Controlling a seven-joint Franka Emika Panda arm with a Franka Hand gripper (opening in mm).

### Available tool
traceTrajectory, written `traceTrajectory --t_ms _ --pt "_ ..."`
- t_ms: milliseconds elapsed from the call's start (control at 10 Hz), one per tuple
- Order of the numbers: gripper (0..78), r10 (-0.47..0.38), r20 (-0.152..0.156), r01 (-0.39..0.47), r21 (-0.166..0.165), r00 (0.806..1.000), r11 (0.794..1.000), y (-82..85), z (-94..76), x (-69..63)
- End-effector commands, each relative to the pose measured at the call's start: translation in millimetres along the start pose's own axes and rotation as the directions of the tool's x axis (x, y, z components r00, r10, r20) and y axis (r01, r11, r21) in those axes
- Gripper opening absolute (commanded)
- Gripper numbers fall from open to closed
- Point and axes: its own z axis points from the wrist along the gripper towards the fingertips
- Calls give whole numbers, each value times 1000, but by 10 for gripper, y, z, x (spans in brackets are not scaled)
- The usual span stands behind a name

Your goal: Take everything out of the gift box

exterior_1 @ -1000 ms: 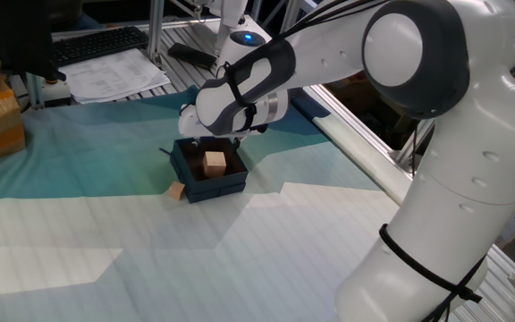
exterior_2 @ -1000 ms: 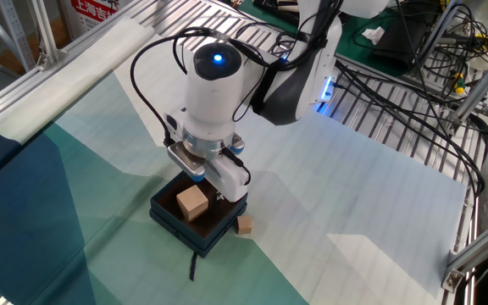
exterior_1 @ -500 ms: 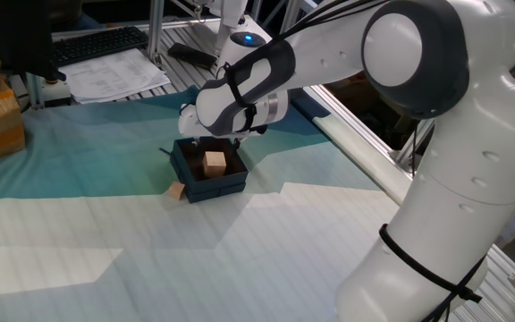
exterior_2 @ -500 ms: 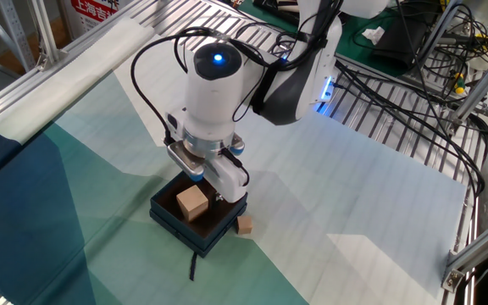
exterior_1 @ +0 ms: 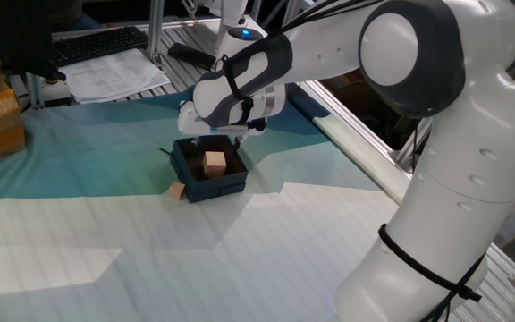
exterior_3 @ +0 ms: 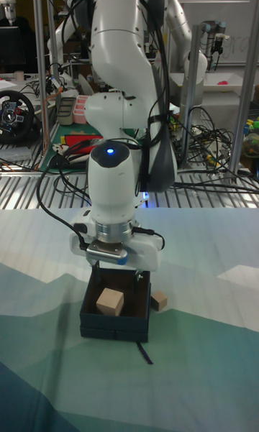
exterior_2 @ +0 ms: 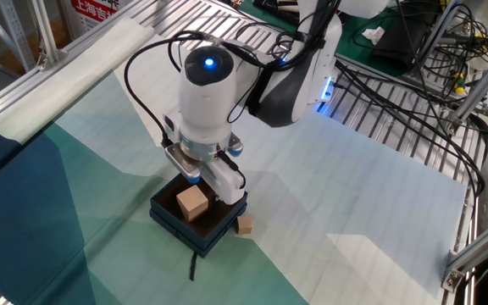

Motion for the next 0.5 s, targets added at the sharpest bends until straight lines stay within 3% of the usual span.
traceTrajectory --t_ms 100,500 --pt "775 65 -7 -65 3 998 998 33 69 -6" --pt "775 55 14 -55 -2 998 998 38 239 -39"
